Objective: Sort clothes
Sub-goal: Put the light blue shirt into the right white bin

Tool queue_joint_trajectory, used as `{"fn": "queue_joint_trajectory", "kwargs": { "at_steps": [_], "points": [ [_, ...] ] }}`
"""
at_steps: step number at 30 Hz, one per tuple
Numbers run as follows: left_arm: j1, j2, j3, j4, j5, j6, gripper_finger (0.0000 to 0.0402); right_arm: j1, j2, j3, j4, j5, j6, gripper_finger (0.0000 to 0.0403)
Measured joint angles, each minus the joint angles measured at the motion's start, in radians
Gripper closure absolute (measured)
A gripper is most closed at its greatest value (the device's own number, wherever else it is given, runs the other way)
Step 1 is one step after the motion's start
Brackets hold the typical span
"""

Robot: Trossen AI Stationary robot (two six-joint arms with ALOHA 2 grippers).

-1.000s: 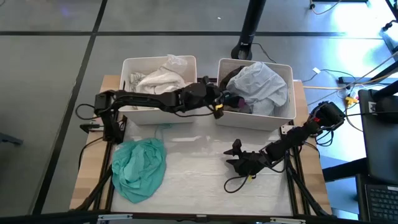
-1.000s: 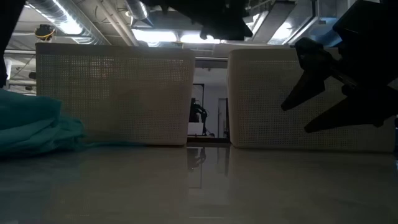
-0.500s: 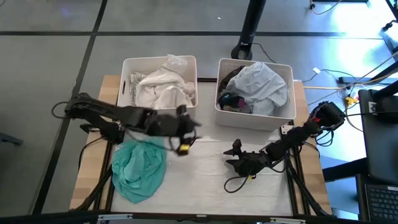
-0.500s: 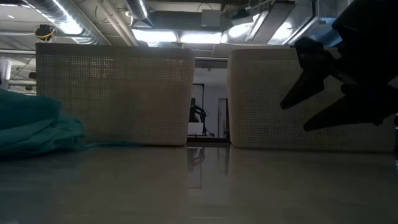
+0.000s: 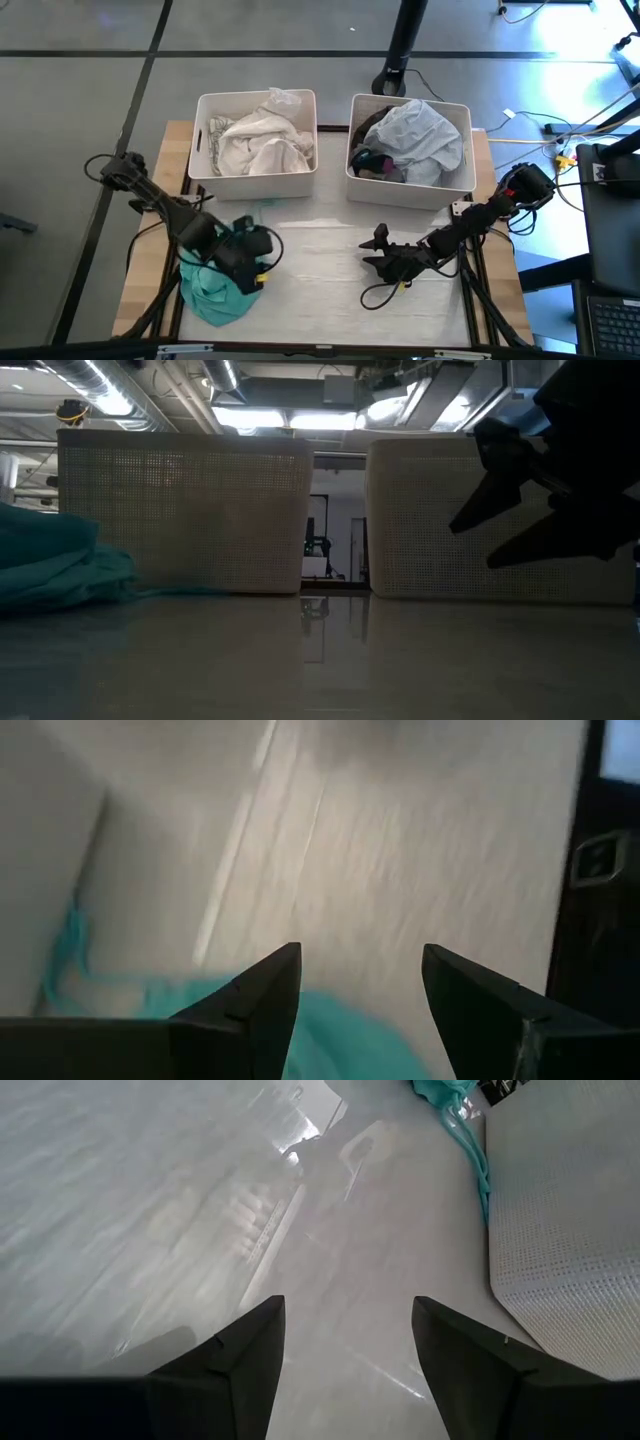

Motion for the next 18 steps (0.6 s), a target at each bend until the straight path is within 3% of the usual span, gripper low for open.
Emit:
{"fn": "queue_joint_trajectory", "kwargs": {
  "at_steps": [11,18],
  "points": [
    [-0.146,0.001,-0.221,-0.029,0.098,-0.382,0.0204,0.000,0.000,0.000,0.005,0.008,0.000,0.0182],
    [-0.199,0.001,-0.363,-0.015,0.174,-0.504,0.0204,0.000,0.000,0.000,0.005,0.008,0.000,0.0182]
  ]
}}
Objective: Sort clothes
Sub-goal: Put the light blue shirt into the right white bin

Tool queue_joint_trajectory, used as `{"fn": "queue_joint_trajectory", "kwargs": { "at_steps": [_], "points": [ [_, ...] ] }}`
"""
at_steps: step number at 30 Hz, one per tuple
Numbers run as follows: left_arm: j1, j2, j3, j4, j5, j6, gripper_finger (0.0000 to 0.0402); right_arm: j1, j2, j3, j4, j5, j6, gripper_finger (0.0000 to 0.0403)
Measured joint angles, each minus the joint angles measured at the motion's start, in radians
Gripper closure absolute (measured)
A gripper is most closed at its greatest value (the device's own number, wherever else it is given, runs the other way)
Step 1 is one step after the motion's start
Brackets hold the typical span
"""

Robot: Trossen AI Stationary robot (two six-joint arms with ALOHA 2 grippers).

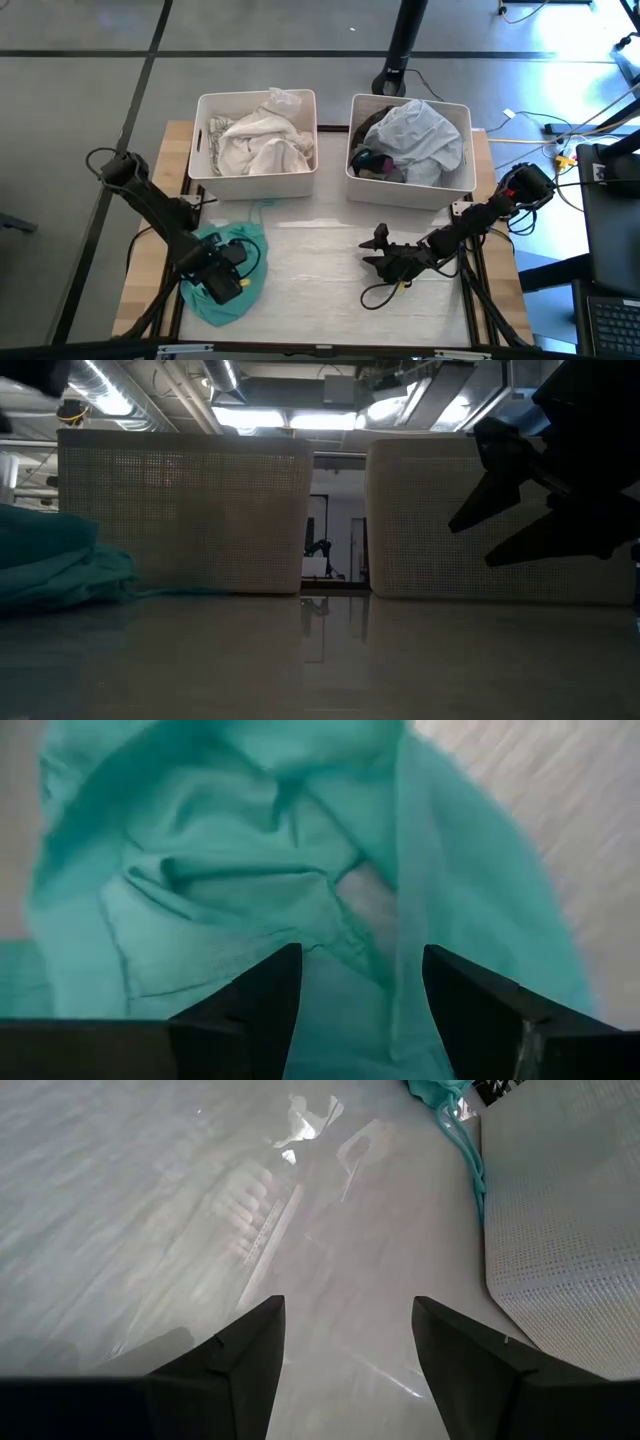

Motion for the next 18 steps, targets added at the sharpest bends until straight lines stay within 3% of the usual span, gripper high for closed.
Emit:
{"fn": "queue_joint_trajectory", "kwargs": {
  "at_steps": [9,12,18],
  "points": [
    [-0.022,0.001,-0.199,0.179,0.023,-0.012,0.0214,0.000,0.000,0.000,0.000,0.012,0.000,0.0182],
    [-0.015,0.006,-0.252,0.222,0.026,-0.036,0.0256,0.000,0.000,0.000,0.000,0.013,0.000,0.0182],
    [0.004,0.004,-0.287,0.358,-0.001,0.043,0.0384,0.000,0.000,0.000,0.000,0.014,0.000,0.0182]
  ]
}}
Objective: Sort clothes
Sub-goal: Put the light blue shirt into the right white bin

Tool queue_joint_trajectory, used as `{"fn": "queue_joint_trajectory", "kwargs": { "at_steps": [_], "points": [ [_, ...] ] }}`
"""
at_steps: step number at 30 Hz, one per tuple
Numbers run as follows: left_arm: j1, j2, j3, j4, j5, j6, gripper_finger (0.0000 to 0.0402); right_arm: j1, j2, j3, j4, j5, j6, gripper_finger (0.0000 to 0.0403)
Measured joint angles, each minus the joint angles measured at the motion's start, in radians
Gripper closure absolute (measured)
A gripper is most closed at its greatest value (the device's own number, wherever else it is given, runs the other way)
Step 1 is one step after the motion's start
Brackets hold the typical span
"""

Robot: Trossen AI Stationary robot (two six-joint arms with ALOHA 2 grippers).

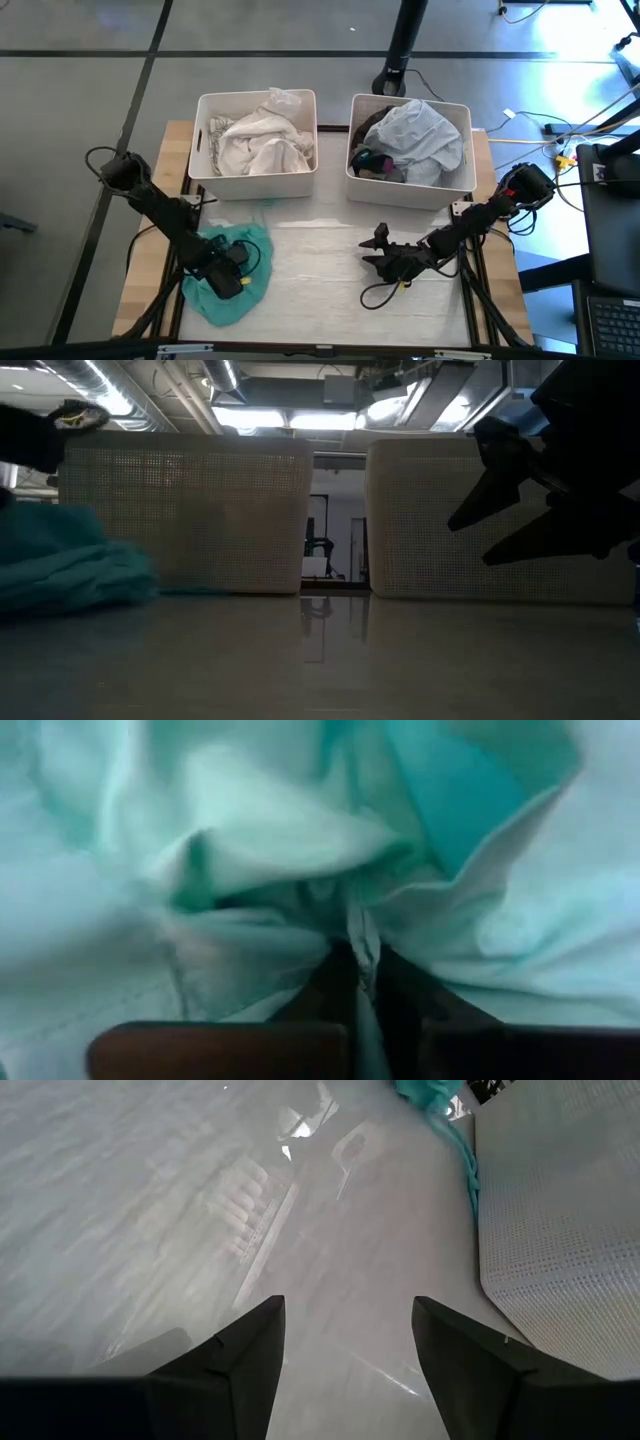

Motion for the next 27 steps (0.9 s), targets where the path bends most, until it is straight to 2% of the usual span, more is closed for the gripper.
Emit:
{"fn": "queue_joint_trajectory", "kwargs": {
  "at_steps": [6,10,20,27],
  "points": [
    [0.033,0.004,0.001,0.293,-0.084,0.224,0.0391,0.000,0.000,0.000,0.000,-0.001,0.000,0.0182],
    [0.081,0.004,0.049,0.410,-0.128,0.398,0.0394,0.000,0.000,0.000,0.001,-0.002,0.000,0.0182],
    [0.229,0.004,0.329,0.471,-0.248,0.880,0.0393,0.000,0.000,0.000,0.031,-0.003,-0.022,0.0182],
    [0.276,0.003,0.462,0.520,-0.272,1.114,0.0398,0.000,0.000,0.000,0.050,-0.003,-0.035,0.0182]
  ]
}}
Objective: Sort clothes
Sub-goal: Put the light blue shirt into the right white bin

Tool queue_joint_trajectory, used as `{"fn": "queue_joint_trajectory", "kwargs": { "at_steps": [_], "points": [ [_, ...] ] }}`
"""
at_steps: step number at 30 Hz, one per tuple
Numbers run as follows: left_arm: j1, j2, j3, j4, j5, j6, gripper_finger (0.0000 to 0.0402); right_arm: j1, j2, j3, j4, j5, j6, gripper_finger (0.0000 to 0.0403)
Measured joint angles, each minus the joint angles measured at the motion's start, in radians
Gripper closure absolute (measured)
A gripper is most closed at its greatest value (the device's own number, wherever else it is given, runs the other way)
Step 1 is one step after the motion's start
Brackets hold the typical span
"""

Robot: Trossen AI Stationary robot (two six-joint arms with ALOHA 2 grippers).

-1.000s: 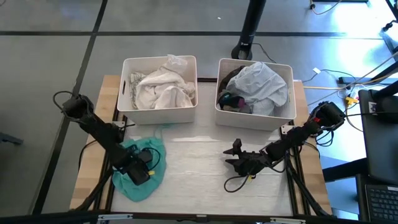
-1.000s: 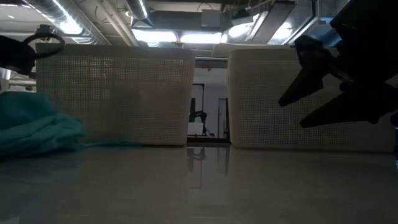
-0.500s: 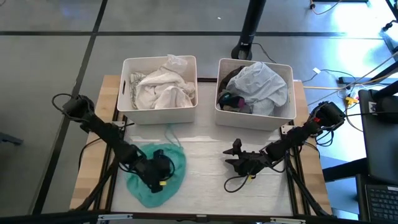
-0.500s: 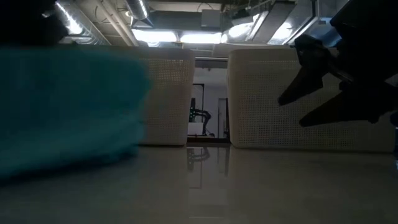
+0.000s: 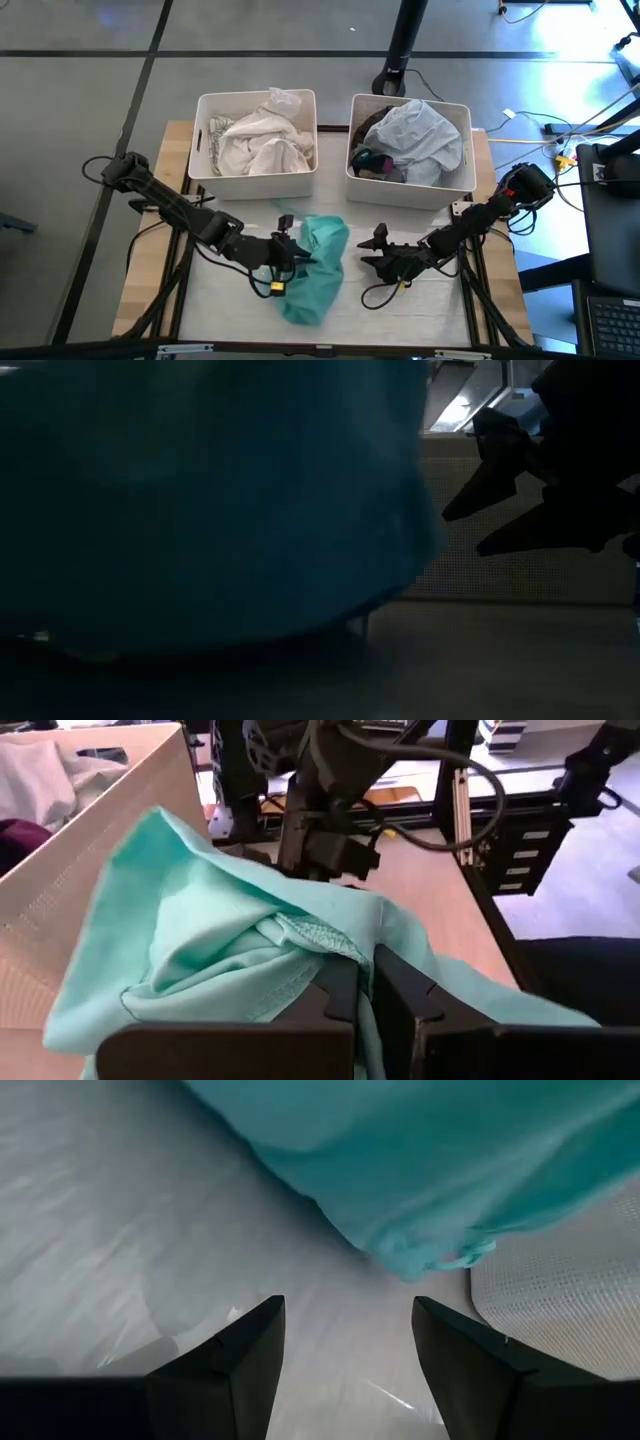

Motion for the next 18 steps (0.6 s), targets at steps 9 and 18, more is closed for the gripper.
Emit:
{"fn": "queue_joint_trajectory", "kwargs": {
  "at_steps": [9,18],
  "points": [
    [-0.010,0.027,-0.018,-0.215,-0.004,-0.157,0.0396,0.000,0.000,-0.001,0.037,0.000,0.002,0.0182],
    [0.006,0.155,-0.194,-0.060,-0.007,-0.274,0.0391,-0.004,0.000,-0.001,0.273,-0.001,-0.066,0.0182]
  ]
}}
